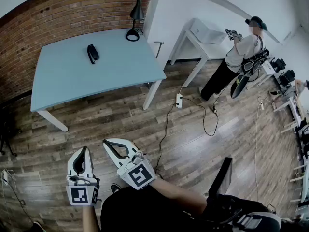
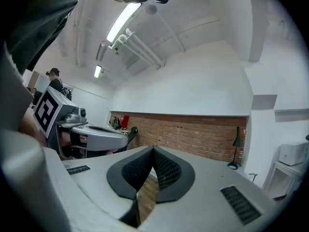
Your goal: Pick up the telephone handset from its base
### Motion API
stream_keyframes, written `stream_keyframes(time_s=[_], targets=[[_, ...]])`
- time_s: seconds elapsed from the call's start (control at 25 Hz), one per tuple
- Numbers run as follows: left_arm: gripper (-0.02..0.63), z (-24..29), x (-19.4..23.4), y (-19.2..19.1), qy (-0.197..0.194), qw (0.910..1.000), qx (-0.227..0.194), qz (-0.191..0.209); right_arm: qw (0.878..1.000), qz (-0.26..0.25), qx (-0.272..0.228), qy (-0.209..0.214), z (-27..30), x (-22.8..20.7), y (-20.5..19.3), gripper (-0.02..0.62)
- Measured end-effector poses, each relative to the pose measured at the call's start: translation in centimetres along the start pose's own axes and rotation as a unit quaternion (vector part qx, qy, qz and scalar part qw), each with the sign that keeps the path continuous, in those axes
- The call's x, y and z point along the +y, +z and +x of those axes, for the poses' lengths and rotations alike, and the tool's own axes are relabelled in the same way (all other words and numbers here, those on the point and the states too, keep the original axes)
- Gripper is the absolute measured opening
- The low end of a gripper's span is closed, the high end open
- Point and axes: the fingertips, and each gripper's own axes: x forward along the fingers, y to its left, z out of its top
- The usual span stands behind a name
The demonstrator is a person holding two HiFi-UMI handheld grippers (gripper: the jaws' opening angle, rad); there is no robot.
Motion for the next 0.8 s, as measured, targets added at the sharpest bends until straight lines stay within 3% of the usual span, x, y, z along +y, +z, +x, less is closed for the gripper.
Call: stream_keyframes(time_s=[0.2,0.6,0.8], targets=[[0.025,-0.2,0.5,-0.4,-0.008,0.9998,0.006,0.017,0.999,0.024,-0.023,-0.011,0.2,0.1,0.8,0.014],[0.028,-1.6,2.0,0.3,-0.016,0.9997,-0.017,0.009,1.0,-0.002,-0.014,-0.009,1.3,2.2,0.9,0.026],[0.027,-3.3,3.2,0.9,-0.025,0.9993,-0.022,0.019,1.0,0.015,0.003,-0.006,2.1,4.8,1.0,0.05]])
